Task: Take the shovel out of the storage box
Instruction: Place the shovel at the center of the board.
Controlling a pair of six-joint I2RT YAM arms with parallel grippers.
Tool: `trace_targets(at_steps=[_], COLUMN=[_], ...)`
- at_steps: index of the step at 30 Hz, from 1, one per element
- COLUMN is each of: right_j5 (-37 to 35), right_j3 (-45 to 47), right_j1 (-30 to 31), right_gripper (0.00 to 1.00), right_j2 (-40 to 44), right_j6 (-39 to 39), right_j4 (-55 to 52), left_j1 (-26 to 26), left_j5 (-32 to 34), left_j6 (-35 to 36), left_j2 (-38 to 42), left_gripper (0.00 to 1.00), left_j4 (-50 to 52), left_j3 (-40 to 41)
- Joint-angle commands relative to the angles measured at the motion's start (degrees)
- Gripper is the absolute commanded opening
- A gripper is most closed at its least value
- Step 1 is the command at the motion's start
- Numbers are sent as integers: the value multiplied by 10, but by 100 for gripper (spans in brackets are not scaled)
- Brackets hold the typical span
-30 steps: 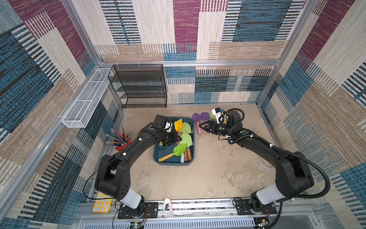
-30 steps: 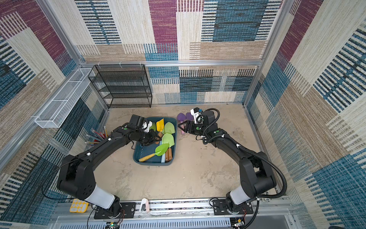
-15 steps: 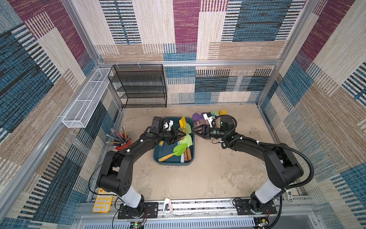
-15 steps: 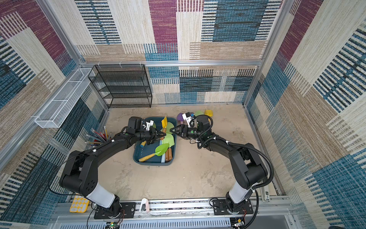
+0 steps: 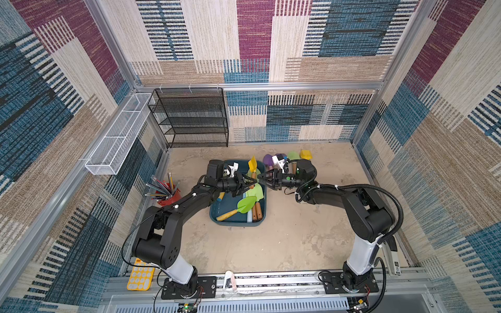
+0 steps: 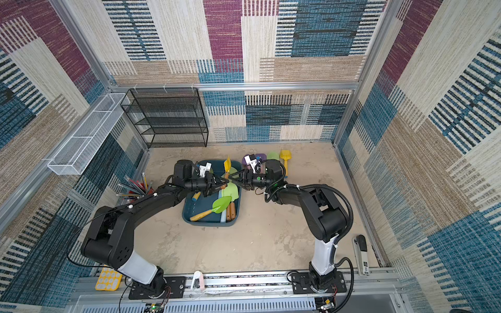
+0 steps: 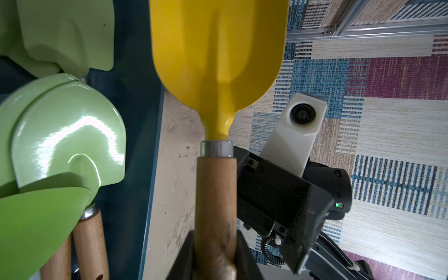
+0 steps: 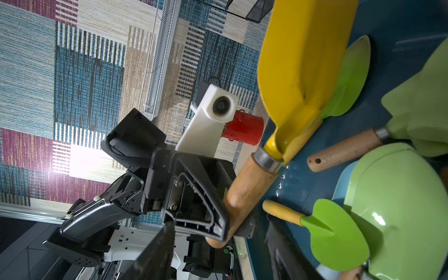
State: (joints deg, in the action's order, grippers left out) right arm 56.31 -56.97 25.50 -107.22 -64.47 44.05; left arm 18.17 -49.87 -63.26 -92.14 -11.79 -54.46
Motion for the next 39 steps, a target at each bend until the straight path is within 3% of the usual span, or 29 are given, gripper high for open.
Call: trace_targets(at_steps=[1, 13, 25, 29, 32, 39], right_j5=[15, 25, 25, 27, 27, 27], right_j3=[-12, -56, -86, -86, -85, -86], right_j1=[2, 3, 3, 3, 3, 3], right_gripper=[62, 56, 39, 29, 25, 21], right_j2=[-19, -86, -127, -134, -136, -131], right_j6=[-36, -114, -184, -200, -207, -203], right_j4=[50, 134, 198, 215, 222, 214], left_j1=[0, 2, 3, 3, 3, 1], left_j5=[-16, -32, -40, -44, -44, -43], left_j6=[-16, -19, -19, -26, -26, -4], left_j2=[3, 2, -3, -7, -7, -1], left_gripper=[0, 1, 1, 2, 8, 32], left_j4=[-46, -60, -69, -79, -80, -47], left_j3=[5, 9, 14, 17, 17, 12])
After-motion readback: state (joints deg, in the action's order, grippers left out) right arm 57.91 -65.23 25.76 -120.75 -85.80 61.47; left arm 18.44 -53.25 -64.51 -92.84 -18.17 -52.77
